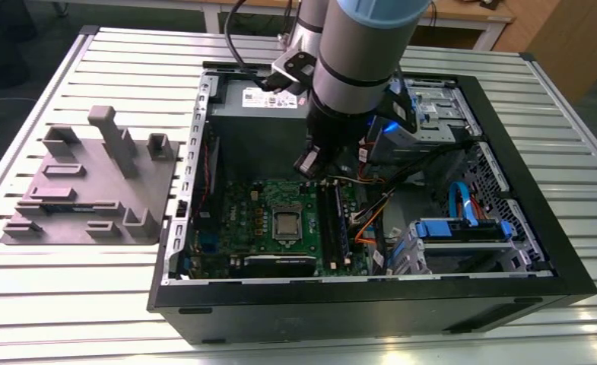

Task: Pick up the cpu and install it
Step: 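Install the first cpu locking lever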

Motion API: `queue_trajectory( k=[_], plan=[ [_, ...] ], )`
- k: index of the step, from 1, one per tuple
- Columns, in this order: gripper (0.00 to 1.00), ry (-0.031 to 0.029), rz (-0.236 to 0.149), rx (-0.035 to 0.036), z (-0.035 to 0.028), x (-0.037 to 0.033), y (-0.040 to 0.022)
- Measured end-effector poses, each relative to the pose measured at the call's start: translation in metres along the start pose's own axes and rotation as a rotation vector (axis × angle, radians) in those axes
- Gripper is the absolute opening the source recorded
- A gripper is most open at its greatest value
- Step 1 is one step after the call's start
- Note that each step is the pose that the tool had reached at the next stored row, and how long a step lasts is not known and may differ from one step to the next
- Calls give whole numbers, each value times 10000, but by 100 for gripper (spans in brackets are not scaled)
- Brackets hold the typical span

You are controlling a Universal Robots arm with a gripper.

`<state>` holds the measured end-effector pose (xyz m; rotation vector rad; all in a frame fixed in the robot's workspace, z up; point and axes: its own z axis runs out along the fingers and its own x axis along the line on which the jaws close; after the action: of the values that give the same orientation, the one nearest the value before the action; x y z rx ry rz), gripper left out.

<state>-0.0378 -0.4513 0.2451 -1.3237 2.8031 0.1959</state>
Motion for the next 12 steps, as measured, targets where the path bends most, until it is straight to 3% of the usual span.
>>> queue_trajectory(
  k=[4, 8, 12],
  plan=[
    [10, -26, -95, -38, 41, 1, 26],
    [10, -4, -301, -55, 54, 6, 31],
    [10, 108, -379, 18, 55, 18, 23]
  ],
)
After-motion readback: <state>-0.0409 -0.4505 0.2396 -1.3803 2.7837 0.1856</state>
